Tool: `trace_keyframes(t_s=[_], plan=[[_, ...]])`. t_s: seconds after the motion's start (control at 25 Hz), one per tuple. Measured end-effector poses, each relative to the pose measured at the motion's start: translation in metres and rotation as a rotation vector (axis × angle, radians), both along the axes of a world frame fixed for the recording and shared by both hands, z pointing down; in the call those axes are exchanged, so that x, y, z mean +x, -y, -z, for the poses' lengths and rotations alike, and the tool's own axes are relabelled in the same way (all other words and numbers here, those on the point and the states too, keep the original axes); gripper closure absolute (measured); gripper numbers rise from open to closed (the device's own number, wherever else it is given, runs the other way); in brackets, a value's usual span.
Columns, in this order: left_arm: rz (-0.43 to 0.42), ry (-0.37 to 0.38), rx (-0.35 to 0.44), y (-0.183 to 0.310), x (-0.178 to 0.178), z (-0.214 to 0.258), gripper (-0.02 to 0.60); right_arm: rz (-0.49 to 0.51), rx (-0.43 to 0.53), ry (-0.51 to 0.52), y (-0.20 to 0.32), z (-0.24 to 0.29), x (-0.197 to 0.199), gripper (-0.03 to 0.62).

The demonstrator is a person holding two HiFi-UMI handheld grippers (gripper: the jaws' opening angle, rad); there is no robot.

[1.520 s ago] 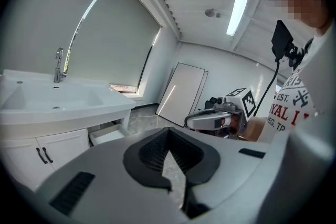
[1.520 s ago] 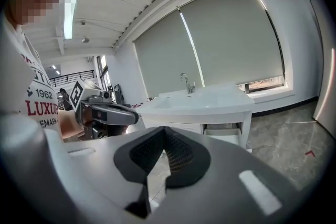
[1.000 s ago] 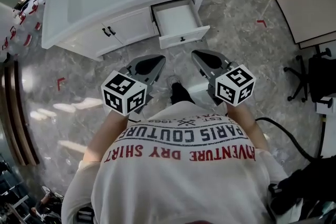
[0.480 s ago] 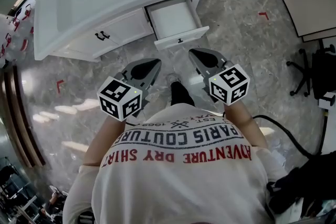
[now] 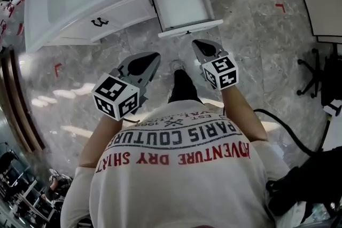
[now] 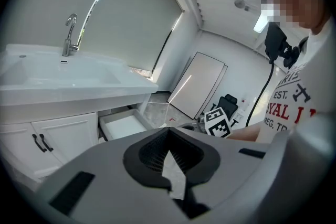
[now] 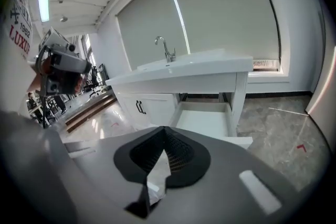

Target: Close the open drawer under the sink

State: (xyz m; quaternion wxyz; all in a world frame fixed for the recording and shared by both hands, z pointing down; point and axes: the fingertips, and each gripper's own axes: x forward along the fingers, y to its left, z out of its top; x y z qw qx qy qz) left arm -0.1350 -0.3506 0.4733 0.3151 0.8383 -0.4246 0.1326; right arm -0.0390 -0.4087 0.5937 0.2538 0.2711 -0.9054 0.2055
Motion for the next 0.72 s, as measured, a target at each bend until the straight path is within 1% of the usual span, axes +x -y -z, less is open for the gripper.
trace_keyframes(t_s=[0.08, 0.16, 0.32, 0.52, 0.72], plan=[[0.015, 0.004, -0.026, 0.002, -0.007, -0.01, 0.581, 0.006, -0.035, -0.04, 0.006, -0.031, -0.004, 0.592], [0.029, 0.004, -0.044, 0.007, -0.014, -0.018, 0.581, -0.009, -0.064, -0.068, 0.016, -0.057, -0.005, 0.592], [0.074, -0.007, -0.084, 0.013, -0.027, -0.034, 0.581, -0.025, -0.102, -0.121, 0.032, -0.096, -0.007, 0.592], [0.098, -0.018, -0.122, 0.022, -0.036, -0.051, 0.581, -0.079, -0.133, -0.147, 0.05, -0.122, -0.005, 0.592], [0.111, -0.026, -0.138, 0.029, -0.043, -0.059, 0.581, -0.113, -0.152, -0.134, 0.057, -0.129, -0.006, 0.592]])
